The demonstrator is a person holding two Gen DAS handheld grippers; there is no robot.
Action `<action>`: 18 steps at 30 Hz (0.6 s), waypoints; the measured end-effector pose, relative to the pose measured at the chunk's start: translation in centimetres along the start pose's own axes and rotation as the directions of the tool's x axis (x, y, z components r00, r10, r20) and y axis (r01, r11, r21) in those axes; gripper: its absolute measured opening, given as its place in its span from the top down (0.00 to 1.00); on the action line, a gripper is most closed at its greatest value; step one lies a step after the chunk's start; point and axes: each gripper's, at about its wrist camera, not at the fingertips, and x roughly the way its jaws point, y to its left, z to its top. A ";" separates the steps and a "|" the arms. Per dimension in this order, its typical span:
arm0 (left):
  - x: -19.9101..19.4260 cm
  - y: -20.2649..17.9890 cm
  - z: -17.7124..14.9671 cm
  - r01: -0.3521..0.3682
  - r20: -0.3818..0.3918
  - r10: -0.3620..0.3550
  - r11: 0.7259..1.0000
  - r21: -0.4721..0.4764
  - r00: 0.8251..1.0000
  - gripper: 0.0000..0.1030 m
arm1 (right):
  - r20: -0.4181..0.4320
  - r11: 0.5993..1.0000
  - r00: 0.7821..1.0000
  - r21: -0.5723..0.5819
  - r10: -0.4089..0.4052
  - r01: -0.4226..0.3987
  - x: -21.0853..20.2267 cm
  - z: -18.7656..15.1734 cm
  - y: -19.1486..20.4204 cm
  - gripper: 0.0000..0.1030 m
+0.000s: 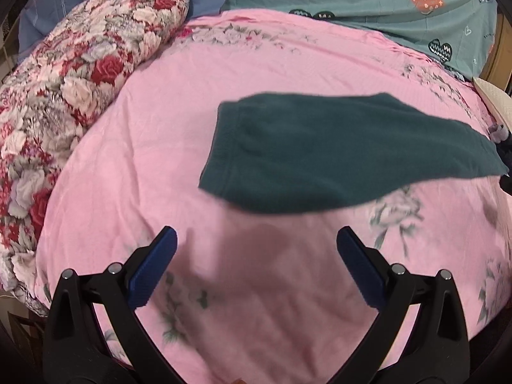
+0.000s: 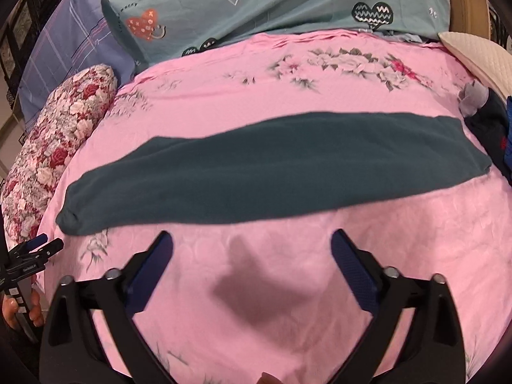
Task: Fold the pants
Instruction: 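Close the right gripper on the sweatpants leg hem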
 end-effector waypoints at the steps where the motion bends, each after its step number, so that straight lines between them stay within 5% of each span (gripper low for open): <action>1: 0.2 0.0 -0.3 -0.003 -0.003 0.003 1.000 0.008 1.000 0.02 | -0.027 1.000 1.000 -0.008 0.008 -0.008 0.7 -0.2 0.3 0.30; 13: 2.2 0.8 0.5 -0.017 0.005 0.018 1.000 -0.005 1.000 0.18 | -0.063 0.998 0.998 -0.067 0.017 -0.021 5.7 2.6 3.6 0.38; 15: 2.6 0.9 1.0 -0.019 0.006 0.019 1.000 -0.017 1.000 0.24 | -0.059 0.996 0.998 -0.087 -0.010 0.005 6.1 2.9 3.8 0.47; 17: 2.8 1.0 1.5 -0.013 0.009 0.013 1.000 -0.028 1.000 0.36 | -0.072 0.996 0.997 -0.090 0.008 -0.015 6.2 3.0 3.7 0.76; 18: 2.8 1.0 1.8 0.001 0.010 -0.001 0.999 -0.032 1.000 0.53 | -0.073 0.997 0.997 -0.078 0.025 -0.031 6.1 3.0 3.4 0.93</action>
